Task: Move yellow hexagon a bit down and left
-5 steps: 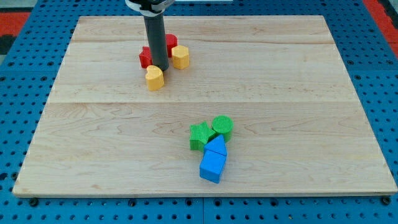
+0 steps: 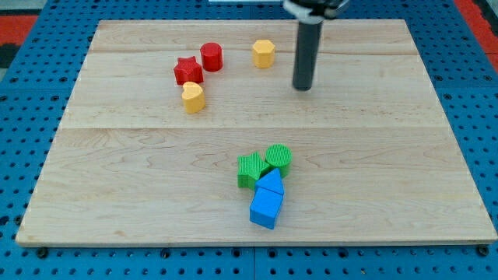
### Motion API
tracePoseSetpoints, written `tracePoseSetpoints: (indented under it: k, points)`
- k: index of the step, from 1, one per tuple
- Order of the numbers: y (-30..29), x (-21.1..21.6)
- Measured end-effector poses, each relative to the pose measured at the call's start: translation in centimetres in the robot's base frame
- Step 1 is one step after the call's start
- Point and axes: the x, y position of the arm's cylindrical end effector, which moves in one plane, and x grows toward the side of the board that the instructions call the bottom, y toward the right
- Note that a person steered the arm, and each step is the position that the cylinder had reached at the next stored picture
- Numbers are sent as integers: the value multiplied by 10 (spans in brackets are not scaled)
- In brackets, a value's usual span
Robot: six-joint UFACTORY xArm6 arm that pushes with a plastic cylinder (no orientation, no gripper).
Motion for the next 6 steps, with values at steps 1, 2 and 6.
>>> tracePoseSetpoints:
  k: [1,2,6]
  points:
    - [5,-99]
    - [-8,-108]
    - [-47,-31]
